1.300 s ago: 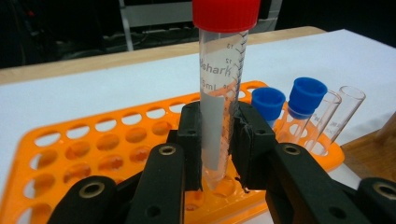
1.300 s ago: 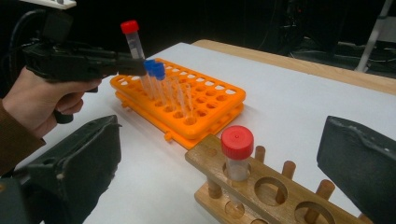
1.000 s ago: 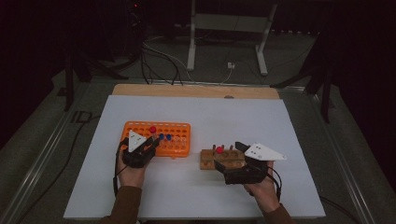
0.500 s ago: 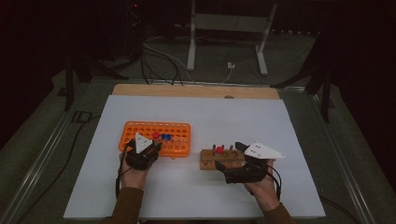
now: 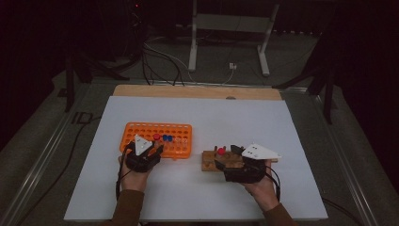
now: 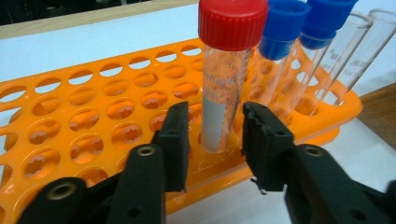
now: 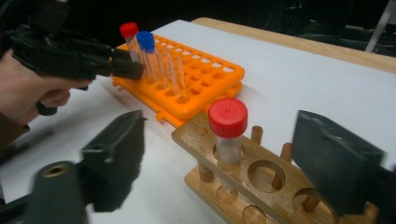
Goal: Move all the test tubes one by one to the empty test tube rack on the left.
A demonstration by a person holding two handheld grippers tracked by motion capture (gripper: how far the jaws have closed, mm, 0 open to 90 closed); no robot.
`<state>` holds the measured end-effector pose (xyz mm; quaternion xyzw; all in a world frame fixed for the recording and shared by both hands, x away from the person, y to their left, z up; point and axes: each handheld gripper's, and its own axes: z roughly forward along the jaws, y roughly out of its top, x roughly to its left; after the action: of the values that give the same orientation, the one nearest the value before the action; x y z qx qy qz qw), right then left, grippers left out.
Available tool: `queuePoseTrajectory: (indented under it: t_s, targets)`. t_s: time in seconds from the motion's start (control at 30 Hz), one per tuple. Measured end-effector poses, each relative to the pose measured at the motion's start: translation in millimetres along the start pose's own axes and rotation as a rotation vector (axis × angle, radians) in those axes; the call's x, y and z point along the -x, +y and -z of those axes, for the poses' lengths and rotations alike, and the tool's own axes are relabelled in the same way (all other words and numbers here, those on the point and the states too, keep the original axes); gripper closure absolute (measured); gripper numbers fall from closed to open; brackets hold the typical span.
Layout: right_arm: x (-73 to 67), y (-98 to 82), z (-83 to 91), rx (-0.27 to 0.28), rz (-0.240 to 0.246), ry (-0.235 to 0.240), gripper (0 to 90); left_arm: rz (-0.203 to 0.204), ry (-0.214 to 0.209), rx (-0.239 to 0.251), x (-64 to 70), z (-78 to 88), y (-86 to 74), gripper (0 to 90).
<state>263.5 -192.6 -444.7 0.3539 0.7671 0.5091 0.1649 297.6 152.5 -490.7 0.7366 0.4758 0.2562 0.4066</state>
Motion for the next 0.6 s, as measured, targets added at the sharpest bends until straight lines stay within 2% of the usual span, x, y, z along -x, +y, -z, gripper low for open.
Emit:
queuePoseTrajectory:
  t_s: [0.13, 0.27, 0.33, 0.43, 0.5, 0.6]
  targets:
    - [-0.4, -2.7, -3.9, -0.013, 0.025, -0.004, 36.9, 0.035, -0.025, 0.036, -1.2, 7.6, 1.7, 52.4]
    - [1.1, -6.4, -7.9, -0.026, 0.036, -0.020, 47.2, 0.062, -0.054, 0.083, -1.6, 13.9, 4.0, 42.7]
    - [3.5, -7.6, -10.1, -0.029, 0.036, -0.031, 53.6, 0.064, -0.059, 0.106, -0.4, 16.4, 6.1, 35.3]
    - [6.4, -8.1, -12.9, -0.036, 0.048, -0.027, 60.6, 0.040, -0.034, 0.130, 4.2, 20.1, 11.0, 20.9]
    - [8.2, -8.2, -14.5, -0.039, 0.049, -0.017, 62.5, 0.029, -0.030, 0.143, 6.5, 22.6, 14.3, 14.2]
    - [8.3, -7.7, -17.7, -0.042, 0.057, -0.011, 64.9, 0.037, -0.040, 0.149, 7.7, 25.2, 17.4, 5.5]
